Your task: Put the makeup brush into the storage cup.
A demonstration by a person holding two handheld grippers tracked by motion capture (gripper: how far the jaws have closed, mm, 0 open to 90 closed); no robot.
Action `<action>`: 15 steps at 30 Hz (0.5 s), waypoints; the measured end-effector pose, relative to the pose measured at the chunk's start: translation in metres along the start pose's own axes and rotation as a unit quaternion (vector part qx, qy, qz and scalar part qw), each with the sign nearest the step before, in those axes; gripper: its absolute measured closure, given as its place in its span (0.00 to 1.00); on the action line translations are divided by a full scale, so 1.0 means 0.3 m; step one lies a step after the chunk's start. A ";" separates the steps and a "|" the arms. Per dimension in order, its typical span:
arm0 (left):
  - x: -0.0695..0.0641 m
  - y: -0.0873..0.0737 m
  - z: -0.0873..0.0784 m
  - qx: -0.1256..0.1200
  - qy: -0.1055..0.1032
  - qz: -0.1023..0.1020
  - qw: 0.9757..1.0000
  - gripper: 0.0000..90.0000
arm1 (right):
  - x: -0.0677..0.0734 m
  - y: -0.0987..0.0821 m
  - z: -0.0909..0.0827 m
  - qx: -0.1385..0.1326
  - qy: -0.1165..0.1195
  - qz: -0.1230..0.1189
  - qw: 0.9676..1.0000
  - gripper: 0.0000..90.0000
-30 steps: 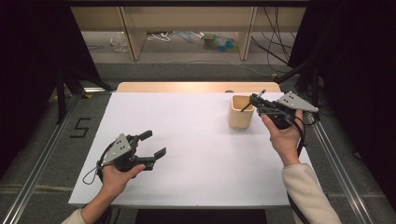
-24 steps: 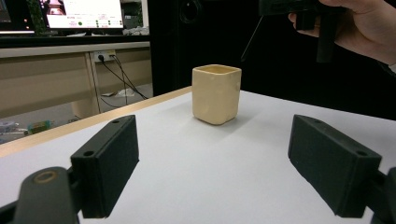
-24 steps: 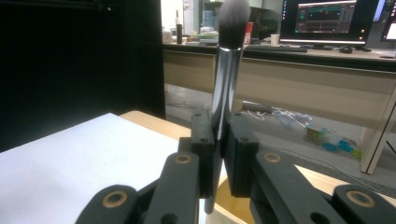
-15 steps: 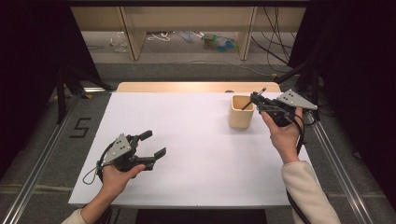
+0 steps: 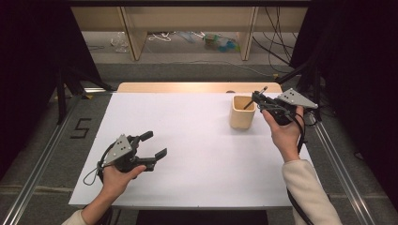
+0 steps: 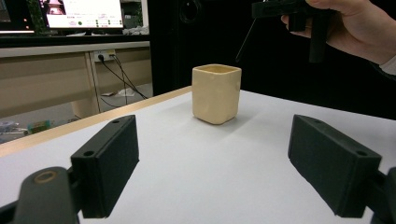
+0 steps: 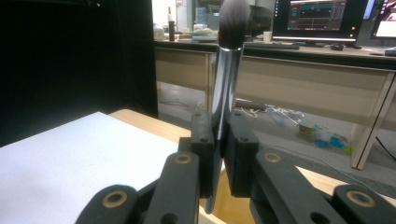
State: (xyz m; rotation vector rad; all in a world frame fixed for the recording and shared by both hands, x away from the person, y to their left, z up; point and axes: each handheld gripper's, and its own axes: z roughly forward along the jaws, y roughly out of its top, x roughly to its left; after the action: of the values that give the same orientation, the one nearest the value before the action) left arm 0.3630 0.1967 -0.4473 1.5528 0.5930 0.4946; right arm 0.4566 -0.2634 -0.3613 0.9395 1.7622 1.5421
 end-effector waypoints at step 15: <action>0.000 0.000 0.000 0.000 0.000 0.001 1.000 0.18 | -0.022 -0.004 0.025 -0.001 -0.013 0.003 1.000 0.93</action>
State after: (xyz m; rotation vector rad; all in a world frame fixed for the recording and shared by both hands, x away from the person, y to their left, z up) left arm 0.3630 0.1967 -0.4474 1.5542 0.5920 0.4966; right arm 0.4663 -0.2646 -0.3637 0.9609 1.7409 1.5296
